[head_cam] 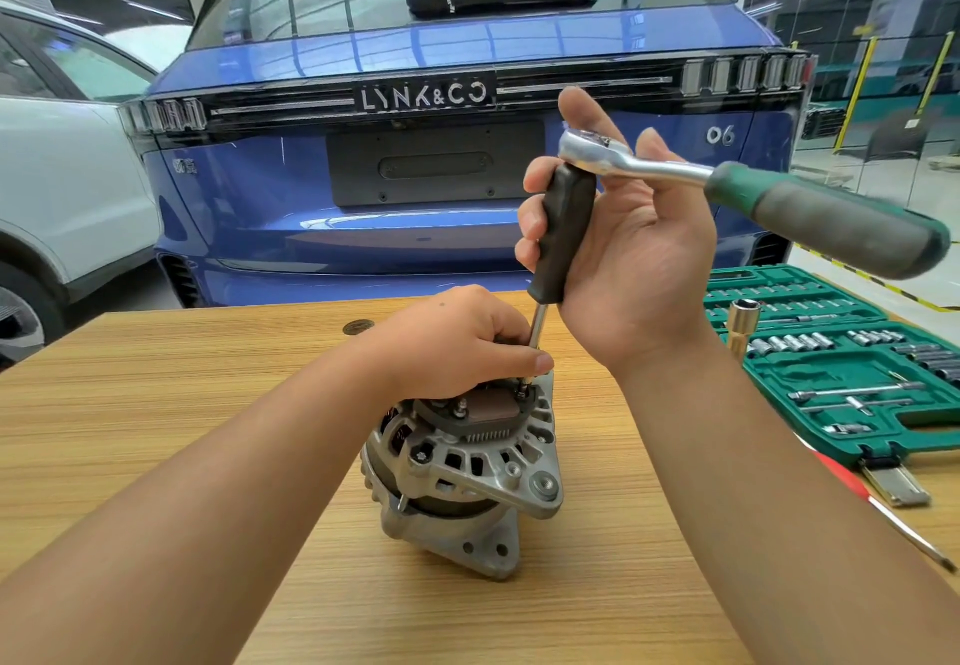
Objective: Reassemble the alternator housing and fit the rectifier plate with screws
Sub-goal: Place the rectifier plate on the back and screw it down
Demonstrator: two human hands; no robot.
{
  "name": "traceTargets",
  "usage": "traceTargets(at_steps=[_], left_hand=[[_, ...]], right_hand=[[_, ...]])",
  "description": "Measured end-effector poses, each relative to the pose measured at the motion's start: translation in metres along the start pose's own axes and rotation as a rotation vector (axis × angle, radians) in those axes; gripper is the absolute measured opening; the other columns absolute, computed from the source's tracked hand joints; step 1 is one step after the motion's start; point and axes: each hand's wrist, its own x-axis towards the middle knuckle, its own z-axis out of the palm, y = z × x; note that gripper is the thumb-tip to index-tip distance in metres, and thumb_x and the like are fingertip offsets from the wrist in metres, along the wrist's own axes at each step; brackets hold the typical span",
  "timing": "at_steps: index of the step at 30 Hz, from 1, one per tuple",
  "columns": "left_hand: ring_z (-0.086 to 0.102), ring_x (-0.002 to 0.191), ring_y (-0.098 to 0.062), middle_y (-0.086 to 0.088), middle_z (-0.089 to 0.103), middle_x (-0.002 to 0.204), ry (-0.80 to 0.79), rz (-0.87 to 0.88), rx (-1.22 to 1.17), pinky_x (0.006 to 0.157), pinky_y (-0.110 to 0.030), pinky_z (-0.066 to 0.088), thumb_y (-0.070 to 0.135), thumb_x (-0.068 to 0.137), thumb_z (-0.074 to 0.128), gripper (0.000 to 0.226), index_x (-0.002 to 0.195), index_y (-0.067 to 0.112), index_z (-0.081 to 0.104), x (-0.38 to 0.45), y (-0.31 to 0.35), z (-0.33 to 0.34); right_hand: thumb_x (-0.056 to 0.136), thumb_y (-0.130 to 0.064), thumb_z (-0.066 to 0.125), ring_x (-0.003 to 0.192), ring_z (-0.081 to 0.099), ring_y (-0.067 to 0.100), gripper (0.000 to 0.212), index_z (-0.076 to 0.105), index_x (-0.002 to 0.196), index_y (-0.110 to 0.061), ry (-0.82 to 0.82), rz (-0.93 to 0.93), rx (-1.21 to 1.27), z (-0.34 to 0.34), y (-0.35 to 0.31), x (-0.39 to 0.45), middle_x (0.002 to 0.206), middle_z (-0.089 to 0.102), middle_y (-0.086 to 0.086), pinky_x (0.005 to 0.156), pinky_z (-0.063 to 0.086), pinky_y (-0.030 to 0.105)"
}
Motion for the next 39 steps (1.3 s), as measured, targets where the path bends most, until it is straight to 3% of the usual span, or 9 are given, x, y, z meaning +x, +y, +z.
traceTargets(at_steps=[9,15,17,19,21,26,31,35,39], left_hand=[[0.048,0.054,0.000,0.017,0.053,0.062,0.007,0.015,0.013,0.052,-0.025,0.032,0.059,0.092,0.060,0.033,0.078,0.029,0.059,0.000,0.001,0.000],[0.052,0.057,0.006,0.026,0.057,0.063,-0.019,0.021,0.017,0.053,-0.024,0.033,0.060,0.093,0.059,0.028,0.066,0.054,0.060,-0.001,0.008,-0.001],[0.052,0.057,0.006,0.027,0.057,0.063,-0.018,0.029,0.012,0.054,-0.025,0.033,0.060,0.094,0.059,0.030,0.064,0.056,0.059,-0.001,0.009,-0.001],[0.051,0.056,0.005,0.025,0.056,0.062,-0.012,0.028,0.005,0.054,-0.025,0.033,0.060,0.094,0.059,0.030,0.064,0.055,0.059,0.000,0.008,-0.001],[0.051,0.054,0.003,0.022,0.056,0.061,-0.007,0.025,0.005,0.053,-0.025,0.033,0.060,0.094,0.059,0.030,0.065,0.049,0.060,0.000,0.006,-0.001],[0.049,0.053,0.000,0.018,0.054,0.060,-0.001,0.012,0.023,0.052,-0.025,0.033,0.062,0.093,0.059,0.033,0.068,0.039,0.059,0.000,0.002,0.000],[0.053,0.057,0.002,0.016,0.061,0.067,0.006,0.001,0.007,0.046,-0.012,0.037,0.061,0.091,0.061,0.035,0.075,0.030,0.065,0.000,0.002,-0.001],[0.060,0.065,0.003,0.017,0.066,0.076,0.011,-0.021,-0.046,0.057,-0.022,0.043,0.064,0.089,0.063,0.030,0.077,0.037,0.068,-0.001,0.002,-0.001],[0.059,0.064,-0.010,0.004,0.065,0.072,0.034,-0.012,-0.069,0.060,-0.030,0.046,0.068,0.093,0.053,0.042,0.082,0.032,0.071,-0.002,0.003,-0.001]], right_hand=[[0.100,-0.050,0.036,0.062,0.050,0.017,0.044,0.059,0.115,-0.015,0.112,0.028,0.028,0.001,0.001,0.003,0.080,0.059,0.002,0.060,0.037,0.032],[0.094,-0.033,0.068,0.047,0.037,0.010,0.024,0.062,0.074,-0.021,0.465,-0.089,-0.284,0.009,0.003,0.006,0.060,0.044,-0.006,0.047,0.033,0.026],[0.096,-0.028,0.067,0.046,0.038,0.008,0.015,0.061,0.085,-0.020,0.452,0.000,-0.237,0.005,-0.002,0.006,0.058,0.044,-0.008,0.049,0.034,0.024],[0.095,-0.024,0.064,0.050,0.044,0.007,0.007,0.059,0.099,-0.021,0.331,0.098,-0.072,0.000,-0.008,0.005,0.063,0.049,-0.010,0.054,0.037,0.023],[0.091,-0.020,0.063,0.057,0.050,0.007,0.014,0.060,0.103,-0.026,0.246,0.090,0.062,-0.004,-0.009,0.003,0.071,0.054,-0.009,0.059,0.040,0.022],[0.100,-0.015,0.056,0.052,0.046,0.014,0.011,0.055,0.107,-0.023,0.241,-0.163,-0.228,0.009,0.004,0.002,0.072,0.052,-0.002,0.049,0.039,0.026],[0.103,-0.019,0.054,0.048,0.038,0.014,0.005,0.052,0.107,-0.021,0.272,-0.206,-0.308,0.011,0.007,0.002,0.072,0.046,0.001,0.044,0.035,0.024],[0.103,-0.022,0.054,0.050,0.039,0.013,0.003,0.053,0.105,-0.023,0.283,-0.187,-0.287,0.007,0.005,0.002,0.071,0.046,0.000,0.044,0.035,0.024],[0.103,-0.023,0.055,0.049,0.039,0.012,0.002,0.053,0.104,-0.023,0.287,-0.192,-0.263,0.006,0.002,0.002,0.071,0.048,-0.001,0.044,0.035,0.023]])
